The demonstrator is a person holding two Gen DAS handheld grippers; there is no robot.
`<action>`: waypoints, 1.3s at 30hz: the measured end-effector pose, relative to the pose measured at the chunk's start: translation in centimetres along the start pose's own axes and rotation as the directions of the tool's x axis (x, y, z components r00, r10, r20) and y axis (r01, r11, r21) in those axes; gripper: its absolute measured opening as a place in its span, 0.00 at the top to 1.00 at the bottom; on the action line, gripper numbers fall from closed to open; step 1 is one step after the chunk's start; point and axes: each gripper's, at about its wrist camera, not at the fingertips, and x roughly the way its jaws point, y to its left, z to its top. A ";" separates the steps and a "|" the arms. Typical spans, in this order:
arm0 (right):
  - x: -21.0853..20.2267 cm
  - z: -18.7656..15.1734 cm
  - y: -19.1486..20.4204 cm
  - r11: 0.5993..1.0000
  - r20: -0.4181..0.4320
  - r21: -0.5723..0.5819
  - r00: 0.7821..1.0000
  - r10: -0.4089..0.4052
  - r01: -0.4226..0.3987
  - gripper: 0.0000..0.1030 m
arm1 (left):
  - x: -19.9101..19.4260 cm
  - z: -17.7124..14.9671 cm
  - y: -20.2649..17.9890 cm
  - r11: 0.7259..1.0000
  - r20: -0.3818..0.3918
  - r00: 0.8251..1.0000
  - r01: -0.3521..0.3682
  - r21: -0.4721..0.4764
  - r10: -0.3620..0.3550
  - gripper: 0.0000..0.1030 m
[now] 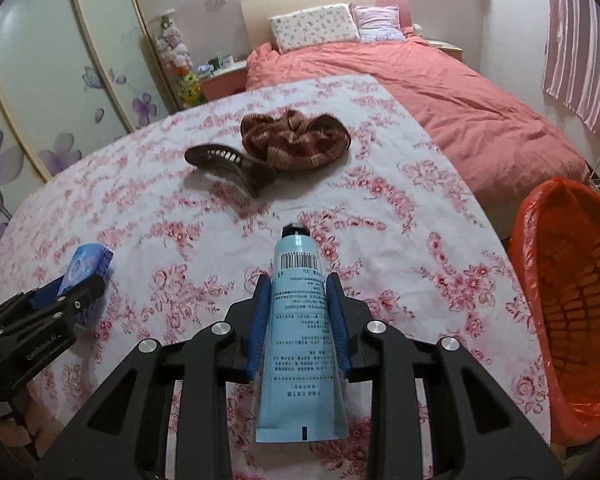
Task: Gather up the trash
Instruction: 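Carry tube and tissue pack over the orange basket and open both tools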
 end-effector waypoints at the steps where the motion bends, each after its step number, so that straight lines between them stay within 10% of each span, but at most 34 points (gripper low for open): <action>1: 0.2 0.1 0.1 1.000 -0.006 -0.002 1.000 -0.004 0.004 0.71 | 0.2 0.0 -0.1 1.000 -0.006 1.000 -0.003 -0.001 0.003 0.51; 13: 1.1 0.9 0.2 1.000 -0.009 -0.007 1.000 -0.020 0.020 0.73 | 0.6 0.5 -0.7 1.000 0.000 1.000 -0.007 0.014 0.007 0.51; 39: -13.7 1.6 -6.4 0.992 0.294 0.124 0.955 -0.026 -0.011 0.73 | -10.7 2.8 -10.1 0.975 0.203 0.958 0.178 0.131 -0.202 0.52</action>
